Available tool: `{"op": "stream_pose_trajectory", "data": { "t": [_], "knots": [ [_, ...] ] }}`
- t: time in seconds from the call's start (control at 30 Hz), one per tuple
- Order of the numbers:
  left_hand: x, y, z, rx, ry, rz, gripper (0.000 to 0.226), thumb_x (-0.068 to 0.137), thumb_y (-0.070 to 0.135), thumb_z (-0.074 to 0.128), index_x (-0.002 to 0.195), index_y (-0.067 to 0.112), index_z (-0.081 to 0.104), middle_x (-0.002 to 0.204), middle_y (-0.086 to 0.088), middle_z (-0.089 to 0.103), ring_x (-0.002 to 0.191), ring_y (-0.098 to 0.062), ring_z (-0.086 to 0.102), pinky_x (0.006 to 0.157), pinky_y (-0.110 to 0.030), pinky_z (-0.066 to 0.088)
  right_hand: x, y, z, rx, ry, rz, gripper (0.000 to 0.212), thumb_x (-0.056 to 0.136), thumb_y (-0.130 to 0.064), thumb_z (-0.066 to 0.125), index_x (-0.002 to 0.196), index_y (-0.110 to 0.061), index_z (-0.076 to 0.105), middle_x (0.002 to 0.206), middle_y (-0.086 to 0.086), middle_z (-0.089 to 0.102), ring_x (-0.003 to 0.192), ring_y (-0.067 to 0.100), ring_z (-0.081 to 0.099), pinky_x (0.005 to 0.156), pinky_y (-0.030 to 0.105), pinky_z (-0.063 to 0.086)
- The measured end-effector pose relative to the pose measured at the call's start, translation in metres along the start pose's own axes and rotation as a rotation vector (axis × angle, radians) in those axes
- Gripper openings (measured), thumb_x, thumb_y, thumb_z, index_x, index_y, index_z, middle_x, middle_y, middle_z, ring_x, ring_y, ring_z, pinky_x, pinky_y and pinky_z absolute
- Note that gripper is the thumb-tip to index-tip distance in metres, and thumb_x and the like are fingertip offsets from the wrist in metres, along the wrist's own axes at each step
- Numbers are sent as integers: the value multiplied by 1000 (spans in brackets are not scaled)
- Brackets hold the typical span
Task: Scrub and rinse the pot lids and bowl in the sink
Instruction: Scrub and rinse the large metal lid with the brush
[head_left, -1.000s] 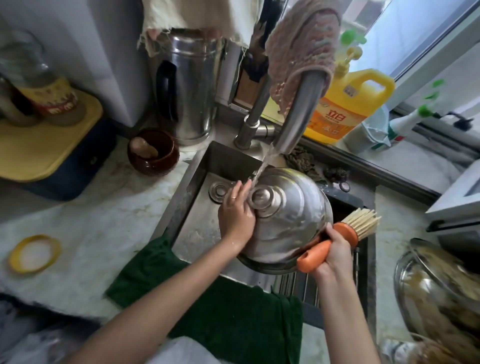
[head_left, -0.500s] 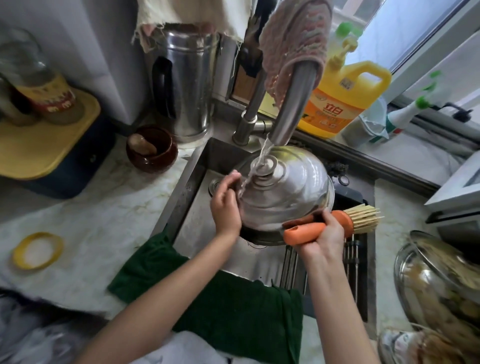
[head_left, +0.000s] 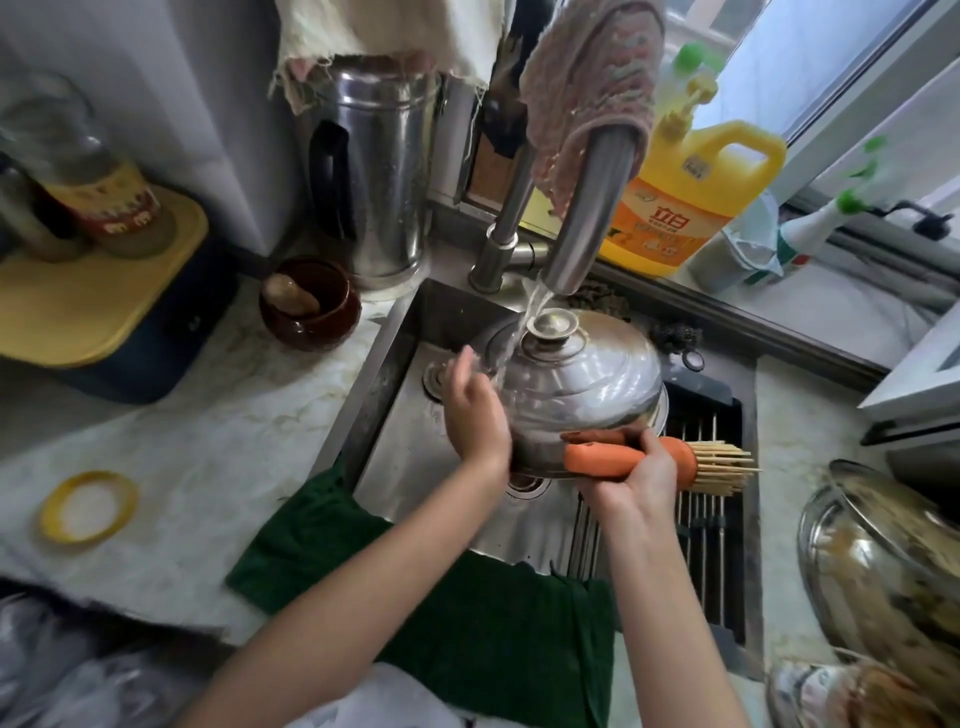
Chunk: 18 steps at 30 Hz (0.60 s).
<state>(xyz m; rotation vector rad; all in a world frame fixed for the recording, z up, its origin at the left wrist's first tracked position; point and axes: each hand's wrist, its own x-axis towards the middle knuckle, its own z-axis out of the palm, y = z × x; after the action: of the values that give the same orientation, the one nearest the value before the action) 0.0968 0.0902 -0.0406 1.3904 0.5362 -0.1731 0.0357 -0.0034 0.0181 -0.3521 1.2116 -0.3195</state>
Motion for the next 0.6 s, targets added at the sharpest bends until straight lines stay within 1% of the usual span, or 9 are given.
{"op": "stream_pose_trajectory", "data": {
  "t": [0.07,0.13,0.2,0.23,0.3,0.37,0.47,0.53,0.6],
  "knots": [
    [-33,-6,3,54,-16,88,42,97,14,36,136,18,50,152,5,25,140,-8,23,113,-24,21,-1,6,4,-74,8,-51,18,93,-30,54,95,-13,58,95,14,64,92,31,61,100,54,41],
    [-14,-5,0,-51,2,-4,36,95,11,40,126,16,58,145,1,39,134,-12,36,112,-30,30,-5,8,4,-114,-22,-109,26,95,-32,51,78,-13,51,73,12,63,77,30,62,92,52,46],
    [38,-12,-11,-125,4,-205,25,88,19,49,102,18,70,124,-6,62,118,-24,56,103,-38,43,-8,4,2,-158,-44,-138,30,97,-33,49,74,-14,48,55,9,59,59,26,59,75,46,51],
    [61,-18,-17,-83,-36,-291,27,81,27,53,97,16,72,116,-8,67,111,-27,61,99,-42,48,-8,2,1,-183,-53,-143,29,97,-33,50,75,-14,48,53,8,57,54,25,57,68,44,52],
    [92,-42,-22,9,-111,-388,43,69,39,53,99,15,72,110,-9,70,101,-26,66,95,-44,51,-12,-1,3,-228,-50,-132,26,96,-32,52,77,-14,49,58,9,56,55,25,55,72,49,53],
    [83,-43,-23,125,-169,-329,48,65,46,43,90,14,69,103,-12,70,95,-28,65,92,-42,51,-10,-5,7,-286,-46,-157,25,95,-32,54,78,-14,51,64,11,58,58,27,55,86,53,50],
    [58,-22,-27,285,-255,-141,36,69,46,33,68,16,53,91,-20,63,96,-31,60,91,-43,45,-6,-20,7,-410,-97,-173,18,90,-29,60,85,-12,57,82,13,63,75,30,61,93,53,48],
    [63,-6,-27,329,-274,-25,30,76,43,32,67,20,49,84,-13,61,88,-26,55,87,-40,43,-2,-29,3,-504,-172,-157,14,88,-26,61,85,-13,60,84,12,65,76,27,64,87,49,53],
    [73,12,-22,367,-343,69,27,88,35,37,71,25,56,73,1,57,81,-21,51,77,-33,40,-2,-30,-4,-587,-230,-114,11,89,-22,59,84,-12,60,73,9,66,65,23,65,70,39,57]
  ]
}}
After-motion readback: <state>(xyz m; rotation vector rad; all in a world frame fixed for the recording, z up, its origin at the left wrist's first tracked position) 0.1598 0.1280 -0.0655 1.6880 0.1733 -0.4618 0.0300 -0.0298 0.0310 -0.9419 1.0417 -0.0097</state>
